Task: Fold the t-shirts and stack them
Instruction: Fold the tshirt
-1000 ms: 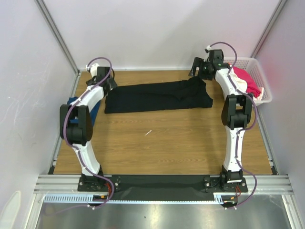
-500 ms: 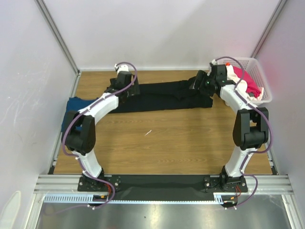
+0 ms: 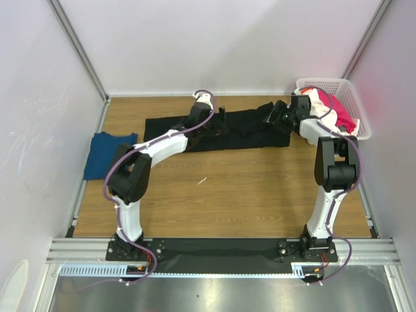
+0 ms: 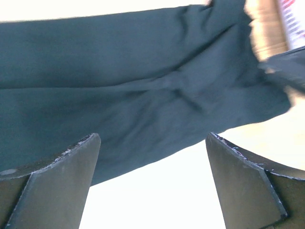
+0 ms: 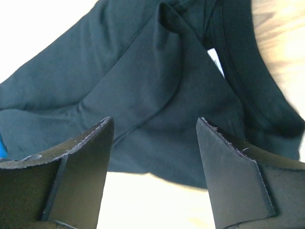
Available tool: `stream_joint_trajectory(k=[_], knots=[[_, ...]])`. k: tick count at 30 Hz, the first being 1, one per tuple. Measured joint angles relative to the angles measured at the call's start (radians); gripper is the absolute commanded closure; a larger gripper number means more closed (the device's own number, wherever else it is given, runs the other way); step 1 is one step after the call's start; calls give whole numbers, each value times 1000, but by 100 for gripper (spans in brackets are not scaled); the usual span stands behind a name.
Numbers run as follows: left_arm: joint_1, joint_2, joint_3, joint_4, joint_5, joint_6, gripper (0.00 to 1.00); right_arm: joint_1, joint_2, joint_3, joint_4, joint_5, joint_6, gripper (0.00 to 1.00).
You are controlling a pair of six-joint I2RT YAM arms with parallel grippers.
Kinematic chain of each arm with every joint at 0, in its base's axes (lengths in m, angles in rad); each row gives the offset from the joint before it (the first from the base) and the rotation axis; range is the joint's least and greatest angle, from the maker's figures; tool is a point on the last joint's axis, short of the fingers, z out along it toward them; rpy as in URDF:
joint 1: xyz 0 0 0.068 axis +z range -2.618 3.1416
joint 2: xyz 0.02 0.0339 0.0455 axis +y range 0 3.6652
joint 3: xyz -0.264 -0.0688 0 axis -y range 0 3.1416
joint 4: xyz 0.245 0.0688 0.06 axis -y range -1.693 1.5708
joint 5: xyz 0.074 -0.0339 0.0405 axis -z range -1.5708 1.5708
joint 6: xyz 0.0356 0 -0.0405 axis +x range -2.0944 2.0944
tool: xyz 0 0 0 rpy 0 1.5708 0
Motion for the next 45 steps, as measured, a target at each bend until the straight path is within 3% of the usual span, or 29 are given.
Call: stream_joint_trajectory(k=[8,15,26,33,45], knots=[[-10,127,49,65,78,-271,0,1,111,29,55,-37,52,25],[-3,158,41,73,89,-397,0,1,164,59,124,-69,98,25],[18,183,21,55,86,-461,0,16,217,119,161,-93,141,36],[29,189,19,40,80,-474,1,32,221,146,200,-121,188,36],[48,189,1,42,80,-481,1,87,415,525,189,-136,222,33]])
